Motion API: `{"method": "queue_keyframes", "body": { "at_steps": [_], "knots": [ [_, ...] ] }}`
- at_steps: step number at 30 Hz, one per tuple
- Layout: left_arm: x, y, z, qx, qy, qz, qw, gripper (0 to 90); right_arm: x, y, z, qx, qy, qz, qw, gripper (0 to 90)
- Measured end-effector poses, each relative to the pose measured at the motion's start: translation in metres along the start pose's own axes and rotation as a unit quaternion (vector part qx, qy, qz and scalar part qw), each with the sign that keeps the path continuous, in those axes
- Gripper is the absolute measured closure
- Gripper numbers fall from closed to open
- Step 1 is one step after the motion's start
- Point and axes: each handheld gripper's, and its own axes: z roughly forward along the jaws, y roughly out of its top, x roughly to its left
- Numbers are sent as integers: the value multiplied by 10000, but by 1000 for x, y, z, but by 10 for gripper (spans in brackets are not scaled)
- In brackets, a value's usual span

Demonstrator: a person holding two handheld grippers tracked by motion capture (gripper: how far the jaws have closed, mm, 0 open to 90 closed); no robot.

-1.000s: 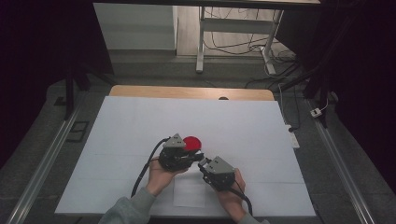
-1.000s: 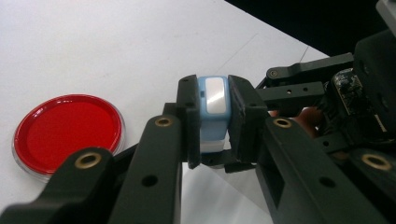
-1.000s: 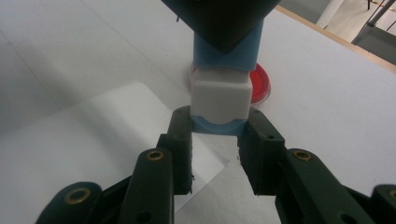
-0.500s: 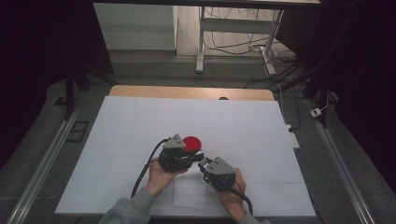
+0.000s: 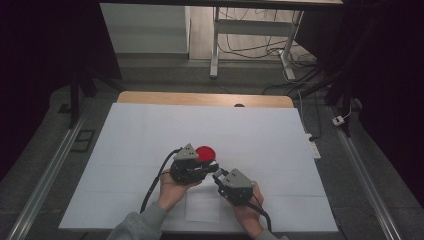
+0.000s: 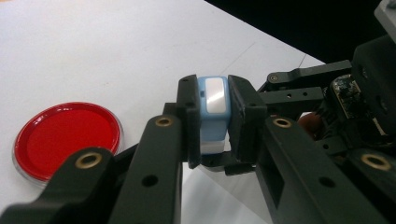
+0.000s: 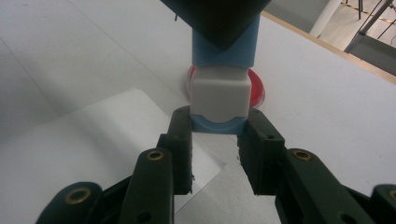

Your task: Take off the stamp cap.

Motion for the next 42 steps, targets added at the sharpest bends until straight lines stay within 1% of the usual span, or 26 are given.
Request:
{"method": "queue_keyframes", "body": {
  "at_steps": [3, 5, 6, 8, 10, 11, 12, 13, 14, 15, 16, 17, 19, 20, 23, 28, 29, 33, 35, 42],
  "knots": [
    [1, 0, 0, 20, -19, -11, 10000, 756, 0, 0, 1, 49, 16, -44, 10000, 661],
    [2, 0, 0, 36, -54, -29, 10000, 757, -1, 1, 1, 71, 45, -175, 9998, 661],
    [2, 0, -1, 35, -68, -33, 10000, 757, -1, 2, 0, 132, 49, -249, 9996, 661],
    [2, 0, -1, 26, -78, -47, 10000, 757, -3, 3, 0, 132, 86, -364, 9992, 661],
    [2, 0, -1, 17, -77, -43, 10000, 757, -3, 4, -1, 173, 67, -461, 9988, 661],
    [2, 0, -1, -34, -73, -50, 10000, 757, -3, 4, -1, 179, 57, -500, 9986, 661],
    [1, 0, -4, -179, 150, 3, 9997, 758, -2, 4, 0, 240, 57, -629, 9977, 662],
    [2, 3, -12, -318, 463, 154, 9983, 759, -1, 3, 1, 395, 36, -844, 9956, 662],
    [5, 5, -17, -376, 415, 82, 9984, 758, 2, -2, 3, 490, 34, -966, 9941, 662],
    [10, 5, -22, -437, 278, -47, 9986, 758, 2, -4, 3, 438, 79, -855, 9953, 662],
    [12, 4, -25, -444, 291, -99, 9985, 758, 1, -4, 2, 346, 160, -591, 9975, 662],
    [13, 3, -25, -417, 288, -114, 9987, 758, -1, 0, 0, 264, 217, -494, 9982, 661],
    [13, 2, -22, -387, 216, -131, 9989, 758, -2, 3, 0, 196, 238, -429, 9986, 661],
    [12, 2, -21, -364, 172, -104, 9991, 758, -3, 2, 0, 200, 244, -361, 9988, 661],
    [10, 3, -18, -322, 35, -113, 9994, 757, -8, -1, 0, 202, 246, -214, 9993, 660],
    [10, 3, -17, -287, -13, -139, 9995, 757, -13, -3, -2, 153, 220, -71, 9996, 660],
    [10, 3, -16, -278, -25, -137, 9995, 757, -15, -4, -2, 192, 192, -84, 9996, 660],
    [10, 2, -14, -203, -56, -144, 9997, 756, -19, -6, -4, 154, 199, -20, 9997, 659],
    [9, 2, -14, -219, -60, -147, 9996, 756, -20, -6, -4, 139, 190, 7, 9997, 659],
    [10, 2, -15, -214, -24, -139, 9997, 755, -24, -10, -8, 149, 217, -4, 9997, 658]
  ]
}}
